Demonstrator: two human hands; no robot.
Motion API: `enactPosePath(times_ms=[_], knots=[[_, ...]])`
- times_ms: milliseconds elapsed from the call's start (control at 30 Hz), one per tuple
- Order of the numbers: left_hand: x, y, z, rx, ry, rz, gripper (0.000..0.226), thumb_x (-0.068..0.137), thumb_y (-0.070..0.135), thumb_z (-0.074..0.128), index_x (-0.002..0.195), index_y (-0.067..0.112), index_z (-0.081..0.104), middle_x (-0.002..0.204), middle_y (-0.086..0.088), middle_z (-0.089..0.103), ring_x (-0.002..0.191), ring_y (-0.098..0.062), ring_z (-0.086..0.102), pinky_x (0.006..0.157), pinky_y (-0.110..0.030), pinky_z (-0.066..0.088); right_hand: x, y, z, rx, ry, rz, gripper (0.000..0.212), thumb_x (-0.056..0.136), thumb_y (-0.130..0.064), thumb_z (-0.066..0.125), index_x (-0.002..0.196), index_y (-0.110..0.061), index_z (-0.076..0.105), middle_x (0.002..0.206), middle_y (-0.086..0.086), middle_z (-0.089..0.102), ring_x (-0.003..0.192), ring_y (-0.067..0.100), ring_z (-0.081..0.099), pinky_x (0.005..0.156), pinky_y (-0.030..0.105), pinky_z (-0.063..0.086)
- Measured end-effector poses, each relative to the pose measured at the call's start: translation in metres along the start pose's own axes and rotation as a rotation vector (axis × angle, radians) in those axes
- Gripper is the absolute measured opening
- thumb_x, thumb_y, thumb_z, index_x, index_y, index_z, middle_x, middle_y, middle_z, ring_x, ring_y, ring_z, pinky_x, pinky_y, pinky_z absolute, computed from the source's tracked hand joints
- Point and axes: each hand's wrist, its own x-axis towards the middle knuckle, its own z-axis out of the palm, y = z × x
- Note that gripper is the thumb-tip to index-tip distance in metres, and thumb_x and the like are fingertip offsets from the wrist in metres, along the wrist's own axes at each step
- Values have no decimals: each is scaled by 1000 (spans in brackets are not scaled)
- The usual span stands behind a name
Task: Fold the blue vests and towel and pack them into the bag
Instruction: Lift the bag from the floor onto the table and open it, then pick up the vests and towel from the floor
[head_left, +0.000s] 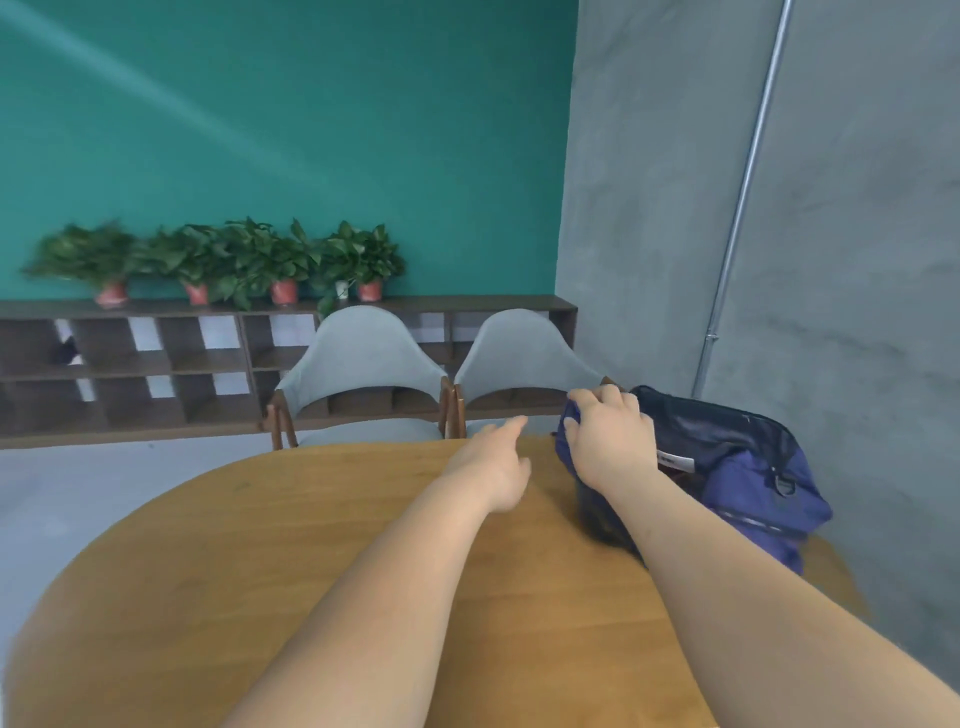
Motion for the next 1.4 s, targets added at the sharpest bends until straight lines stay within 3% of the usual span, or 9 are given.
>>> enactPosePath(times_ms=[367, 633, 900, 1133, 1400], knots=[[-144, -151, -82, 157, 181, -253, 64, 109, 39, 47, 165, 40, 17, 171, 3, 25, 152, -30, 31, 114, -52, 44, -81, -206, 16, 142, -145, -327, 47, 108, -42, 44, 154, -31, 42, 148, 3, 45, 136, 29, 40, 108, 47, 41], [-270, -267, -101, 137, 270, -516, 63, 109, 40, 47, 165, 38, 19, 171, 0, 25, 153, -32, 31, 119, -51, 39, -177, -351, 46, 244, -286, -591, 48, 108, -41, 46, 155, -33, 42, 150, 3, 43, 138, 29, 37, 106, 47, 43], [-378, -377, -73, 49, 243, -758, 62, 108, 40, 44, 165, 34, 20, 165, -3, 32, 142, -33, 39, 112, -47, 43, -268, -450, 95, 290, -436, -841, 46, 109, -34, 43, 155, -29, 42, 145, 3, 44, 133, 27, 40, 99, 42, 48], [-440, -463, -7, -77, 201, -912, 62, 108, 36, 47, 165, 29, 24, 161, -9, 38, 140, -34, 42, 112, -50, 44, -336, -497, 178, 369, -627, -993, 47, 110, -26, 43, 156, -27, 40, 150, 1, 39, 136, 23, 42, 104, 37, 48], [-473, -554, 58, -227, 74, -1094, 62, 103, 36, 49, 162, 30, 31, 157, -11, 42, 136, -39, 47, 111, -53, 45, -381, -525, 290, 253, -947, -931, 50, 108, -30, 46, 157, -30, 36, 152, 1, 37, 134, 24, 44, 107, 43, 47]])
